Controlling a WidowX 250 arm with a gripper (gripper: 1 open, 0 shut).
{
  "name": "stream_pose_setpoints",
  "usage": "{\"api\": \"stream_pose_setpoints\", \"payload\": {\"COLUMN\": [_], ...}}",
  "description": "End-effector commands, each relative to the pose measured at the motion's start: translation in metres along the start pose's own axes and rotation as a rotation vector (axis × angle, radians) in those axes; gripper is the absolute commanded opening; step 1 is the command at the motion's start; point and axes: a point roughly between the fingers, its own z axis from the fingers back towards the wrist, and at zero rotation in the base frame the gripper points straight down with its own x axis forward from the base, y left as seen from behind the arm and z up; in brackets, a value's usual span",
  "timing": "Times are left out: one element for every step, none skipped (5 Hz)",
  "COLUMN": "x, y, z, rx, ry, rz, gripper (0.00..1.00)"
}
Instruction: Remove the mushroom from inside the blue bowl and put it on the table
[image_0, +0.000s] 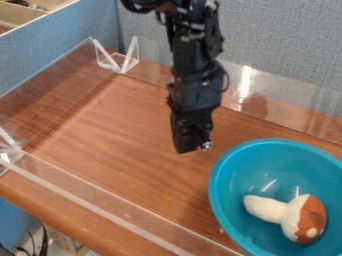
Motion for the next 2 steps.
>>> {"api": "stream_pose_setpoints", "payload": {"x": [0.002, 0.004], "y": [-0.008, -0.018], "z": [0.022, 0.021], "rx": [0.021, 0.0], "ry": [-0.04, -0.037], "rz": [-0.149, -0.299], "gripper": [0.0, 0.0]}}
